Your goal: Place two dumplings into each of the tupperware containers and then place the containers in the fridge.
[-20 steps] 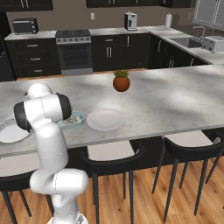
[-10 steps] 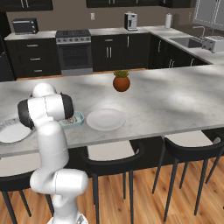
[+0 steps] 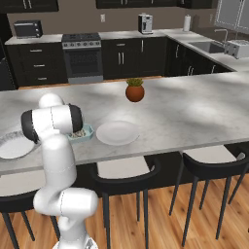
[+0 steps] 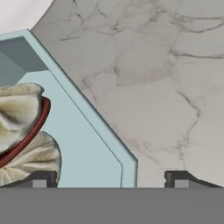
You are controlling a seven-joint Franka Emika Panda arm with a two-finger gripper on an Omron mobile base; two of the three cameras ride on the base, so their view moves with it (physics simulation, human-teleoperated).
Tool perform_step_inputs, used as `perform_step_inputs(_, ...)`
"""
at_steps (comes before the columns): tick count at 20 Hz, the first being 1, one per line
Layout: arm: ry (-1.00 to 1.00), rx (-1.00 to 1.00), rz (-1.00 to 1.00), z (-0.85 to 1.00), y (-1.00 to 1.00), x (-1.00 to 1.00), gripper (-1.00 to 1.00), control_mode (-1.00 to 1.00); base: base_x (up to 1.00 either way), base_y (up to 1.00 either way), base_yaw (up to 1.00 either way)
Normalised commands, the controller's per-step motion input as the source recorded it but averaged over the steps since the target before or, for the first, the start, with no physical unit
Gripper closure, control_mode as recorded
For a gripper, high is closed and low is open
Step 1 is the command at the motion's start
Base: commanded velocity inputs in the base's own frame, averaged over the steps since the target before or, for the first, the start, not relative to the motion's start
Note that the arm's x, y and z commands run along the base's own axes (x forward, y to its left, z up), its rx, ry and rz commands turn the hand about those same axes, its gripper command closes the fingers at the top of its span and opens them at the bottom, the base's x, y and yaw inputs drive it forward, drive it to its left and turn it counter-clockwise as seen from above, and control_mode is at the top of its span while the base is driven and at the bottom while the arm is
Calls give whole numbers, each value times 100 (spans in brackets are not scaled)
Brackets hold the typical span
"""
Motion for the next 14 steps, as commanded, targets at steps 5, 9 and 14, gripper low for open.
perform_step_inputs(5, 2, 0, 0, -2, 16, -6, -100, -100, 0, 0, 0)
perform_step_inputs(9, 6, 0, 0, -12, 8, 23, -100, -100, 0, 0, 0)
perform_step_inputs(14, 10, 0, 0, -44, 0, 19, -100, -100, 0, 0, 0)
